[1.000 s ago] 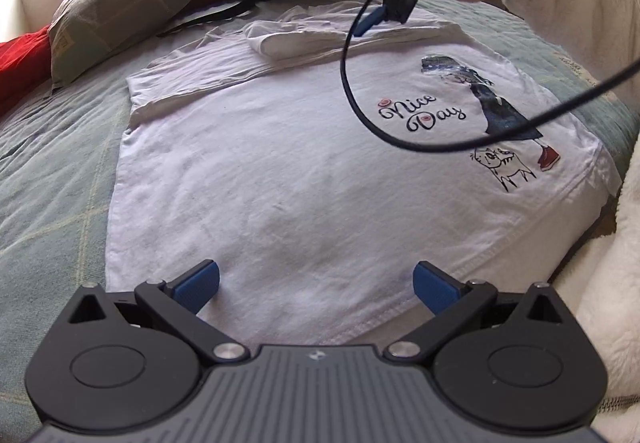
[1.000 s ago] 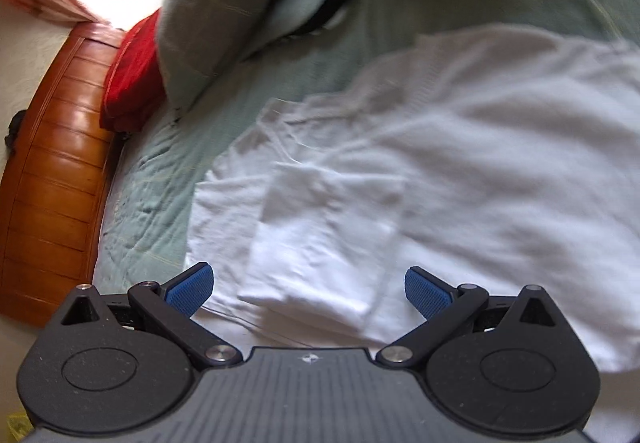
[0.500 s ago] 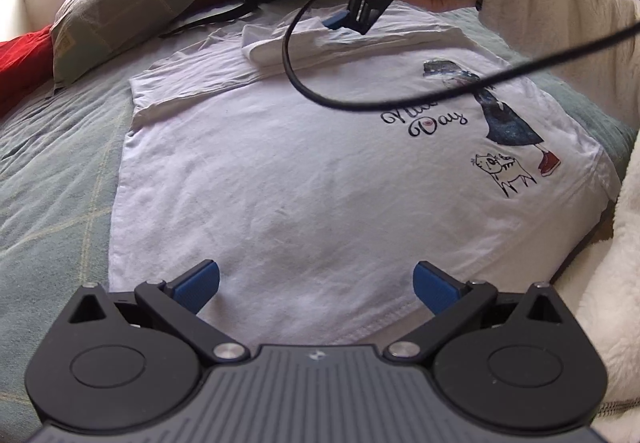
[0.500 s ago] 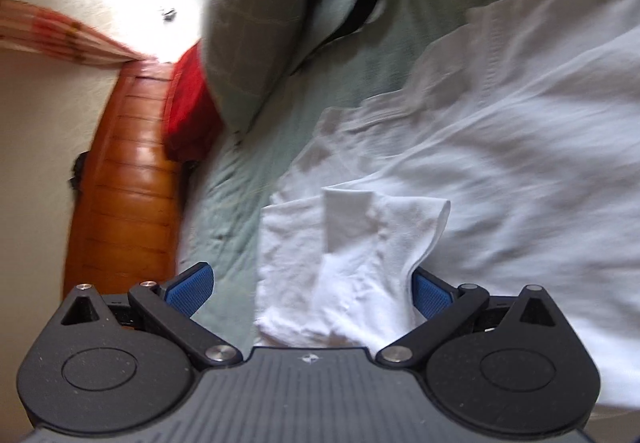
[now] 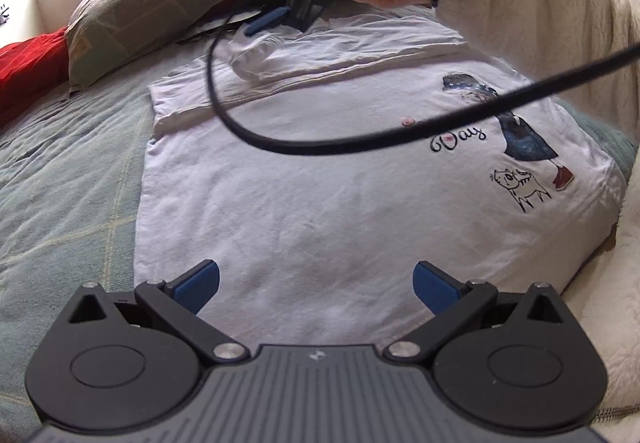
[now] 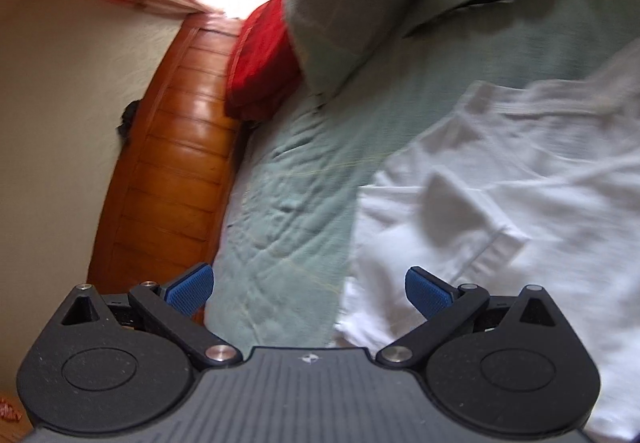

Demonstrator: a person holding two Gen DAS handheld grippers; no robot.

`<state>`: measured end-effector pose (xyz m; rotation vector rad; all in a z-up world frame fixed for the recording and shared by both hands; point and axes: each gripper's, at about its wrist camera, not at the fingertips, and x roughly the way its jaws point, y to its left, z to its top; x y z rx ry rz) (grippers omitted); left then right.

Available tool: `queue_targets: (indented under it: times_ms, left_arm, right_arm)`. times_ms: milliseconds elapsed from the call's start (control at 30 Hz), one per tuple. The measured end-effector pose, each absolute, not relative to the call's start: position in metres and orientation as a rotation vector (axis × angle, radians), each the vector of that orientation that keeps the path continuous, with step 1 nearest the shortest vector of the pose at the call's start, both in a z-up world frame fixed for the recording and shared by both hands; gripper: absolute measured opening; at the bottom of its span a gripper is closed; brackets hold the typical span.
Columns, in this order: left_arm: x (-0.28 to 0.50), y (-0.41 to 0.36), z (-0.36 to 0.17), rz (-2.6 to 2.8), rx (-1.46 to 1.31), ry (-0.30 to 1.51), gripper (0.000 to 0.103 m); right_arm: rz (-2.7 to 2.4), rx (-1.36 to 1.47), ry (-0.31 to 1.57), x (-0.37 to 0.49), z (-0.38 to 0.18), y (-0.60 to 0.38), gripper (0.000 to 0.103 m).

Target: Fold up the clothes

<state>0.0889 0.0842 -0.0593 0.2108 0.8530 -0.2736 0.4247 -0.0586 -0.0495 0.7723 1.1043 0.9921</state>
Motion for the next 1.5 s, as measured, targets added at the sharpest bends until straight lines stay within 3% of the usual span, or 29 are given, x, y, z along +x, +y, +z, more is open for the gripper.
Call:
queue_targets:
  times_ms: [833, 1067, 1200, 1500]
  left_arm:
    - [0.088, 0.098, -0.07, -0.251, 0.165, 0.881, 0.102]
    - [0.09, 0.096, -0.07, -0.247, 0.162, 0.88, 0.102]
    - [0.09, 0.1, -0.072, -0.243, 0.143, 0.882, 0.102]
    - [0.096, 0.103, -0.071, -0.223, 0.137, 0.887, 0.102]
  right_arm:
    - [0.877, 0.53, 1.065, 0.441, -0.042, -0.054, 0.103]
    - [0.754, 0.223, 1.03, 0.452, -0.04, -0.025, 0.103]
    - [0.811, 0.142, 1.148, 0.464, -0.054, -0.005, 0.103]
    - [1.05, 0.275, 1.057, 0.467, -0.035, 0.007, 0.103]
